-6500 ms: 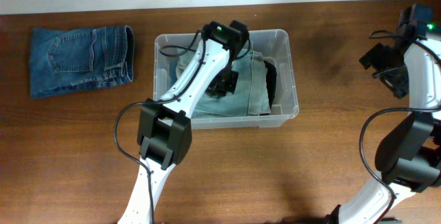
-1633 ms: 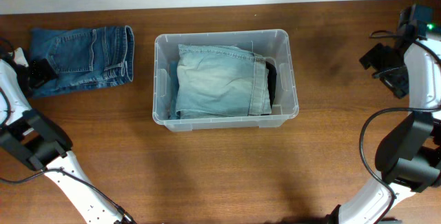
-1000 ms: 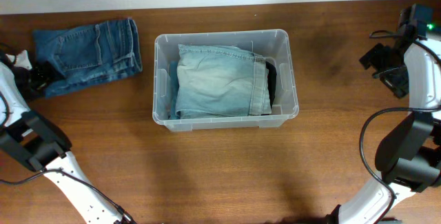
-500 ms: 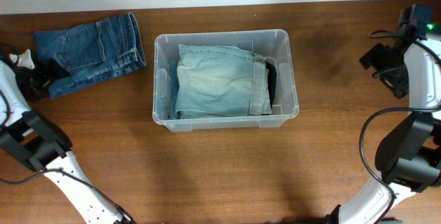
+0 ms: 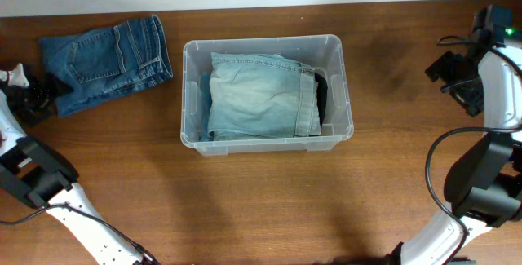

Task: Pack container
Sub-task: 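Grasp the folded dark-blue jeans' edge with left gripper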

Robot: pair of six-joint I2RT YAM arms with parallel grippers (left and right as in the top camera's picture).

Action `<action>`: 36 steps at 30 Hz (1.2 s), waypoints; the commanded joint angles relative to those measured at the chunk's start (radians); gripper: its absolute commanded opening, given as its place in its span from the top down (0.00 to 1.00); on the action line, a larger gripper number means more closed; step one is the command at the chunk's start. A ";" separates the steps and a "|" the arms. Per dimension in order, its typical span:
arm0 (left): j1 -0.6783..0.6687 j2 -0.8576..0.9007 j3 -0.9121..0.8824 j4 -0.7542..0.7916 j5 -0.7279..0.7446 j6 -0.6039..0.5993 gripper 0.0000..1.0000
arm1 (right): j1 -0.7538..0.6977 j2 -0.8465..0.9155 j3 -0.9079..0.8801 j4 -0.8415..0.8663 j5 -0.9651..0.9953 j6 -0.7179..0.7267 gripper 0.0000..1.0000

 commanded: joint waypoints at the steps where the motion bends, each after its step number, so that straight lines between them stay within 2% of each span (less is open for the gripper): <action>1: -0.014 0.114 -0.031 0.010 0.036 0.002 0.05 | -0.006 0.005 0.000 0.000 0.013 0.010 0.02; 11: -0.053 0.180 -0.031 0.023 0.121 0.002 0.05 | -0.006 0.005 0.000 0.000 0.013 0.010 0.02; 20: -0.086 0.185 -0.031 0.025 0.120 0.002 0.07 | -0.006 0.005 0.000 0.000 0.013 0.010 0.02; 23: -0.089 0.185 -0.031 0.024 0.120 0.002 0.23 | -0.006 0.005 0.000 0.000 0.013 0.010 0.02; 28: -0.089 0.185 -0.031 0.022 0.120 0.002 0.36 | -0.006 0.005 0.000 0.000 0.013 0.010 0.02; 36: -0.089 0.185 -0.031 0.017 0.120 0.002 0.84 | -0.006 0.005 0.000 0.000 0.013 0.010 0.02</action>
